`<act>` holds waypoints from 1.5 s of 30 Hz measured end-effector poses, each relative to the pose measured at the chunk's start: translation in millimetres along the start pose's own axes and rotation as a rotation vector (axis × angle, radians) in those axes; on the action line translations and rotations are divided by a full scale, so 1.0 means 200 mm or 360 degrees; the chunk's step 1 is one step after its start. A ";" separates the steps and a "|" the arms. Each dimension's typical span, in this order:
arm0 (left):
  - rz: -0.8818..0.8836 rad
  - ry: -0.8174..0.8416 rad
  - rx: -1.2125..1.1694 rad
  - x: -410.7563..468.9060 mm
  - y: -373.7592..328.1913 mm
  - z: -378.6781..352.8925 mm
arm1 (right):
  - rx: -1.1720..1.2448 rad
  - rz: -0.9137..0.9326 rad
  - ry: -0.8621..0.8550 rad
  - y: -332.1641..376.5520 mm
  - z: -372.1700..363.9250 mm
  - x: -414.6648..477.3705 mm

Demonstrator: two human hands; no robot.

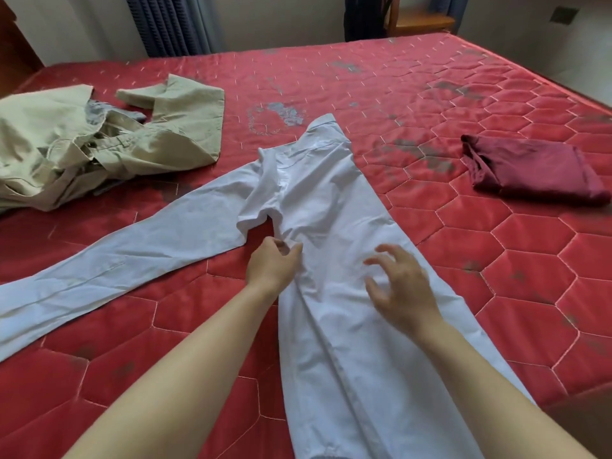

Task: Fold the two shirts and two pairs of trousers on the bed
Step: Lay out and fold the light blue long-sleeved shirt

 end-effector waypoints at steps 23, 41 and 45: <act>-0.0340 0.0231 0.0012 -0.51 0.08 0.06 | -0.0127 -0.0550 0.0179 -0.16 0.23 -0.26; -0.0476 -0.0012 0.0086 -0.69 0.16 0.11 | -0.0345 0.0060 0.0447 0.23 -0.10 -0.46; -0.0310 -0.0013 0.0531 -0.68 0.24 0.13 | -0.0451 0.0166 0.0477 0.24 -0.10 -0.45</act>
Point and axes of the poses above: each hand's wrist, its own x-axis towards the middle knuckle, its own z-axis out of the back of the hand, y = z × x, the point moved 1 cm from there along x, towards the middle knuckle, and after that the axes turned 1 degree about z, right-handed, at the moved point
